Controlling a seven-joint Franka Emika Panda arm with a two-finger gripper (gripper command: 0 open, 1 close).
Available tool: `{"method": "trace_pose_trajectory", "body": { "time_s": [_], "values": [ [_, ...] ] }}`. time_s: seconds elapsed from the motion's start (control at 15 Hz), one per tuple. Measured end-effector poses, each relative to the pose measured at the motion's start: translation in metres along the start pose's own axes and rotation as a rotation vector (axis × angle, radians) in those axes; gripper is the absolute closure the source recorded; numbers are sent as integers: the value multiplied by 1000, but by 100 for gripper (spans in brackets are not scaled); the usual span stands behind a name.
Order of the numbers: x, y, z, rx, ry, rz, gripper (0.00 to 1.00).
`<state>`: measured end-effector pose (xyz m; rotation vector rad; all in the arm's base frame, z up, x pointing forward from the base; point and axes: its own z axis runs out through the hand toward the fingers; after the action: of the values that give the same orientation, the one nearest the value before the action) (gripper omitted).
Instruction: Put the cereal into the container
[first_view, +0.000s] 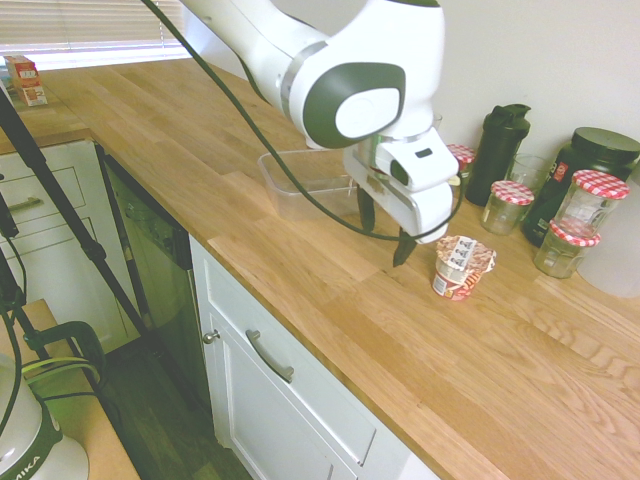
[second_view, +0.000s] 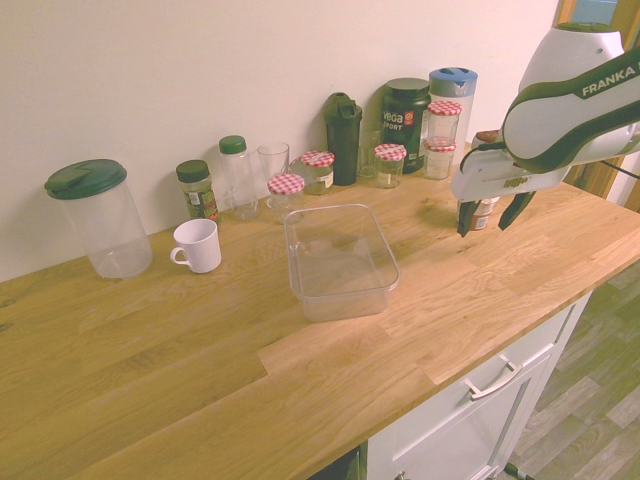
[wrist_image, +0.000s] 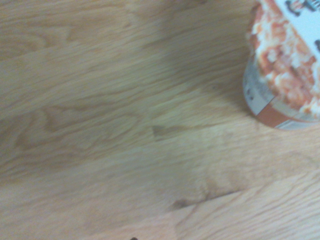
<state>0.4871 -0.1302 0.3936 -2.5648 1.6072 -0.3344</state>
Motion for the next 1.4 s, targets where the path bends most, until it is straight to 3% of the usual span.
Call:
{"method": "trace_pose_trajectory", "body": {
  "time_s": [0.27, 0.67, 0.87, 1.27, 1.33, 1.4],
  "values": [
    [22, 6, 22, -16, 19, 21, 0],
    [46, 8, 42, 14, 158, 37, 0],
    [56, 0, 48, 53, 219, 23, 0],
    [78, -20, 62, 126, 244, 1, 0],
    [79, -20, 65, 130, 243, -4, 100],
    [80, -21, 66, 133, 245, -11, 100]
  ]
}}
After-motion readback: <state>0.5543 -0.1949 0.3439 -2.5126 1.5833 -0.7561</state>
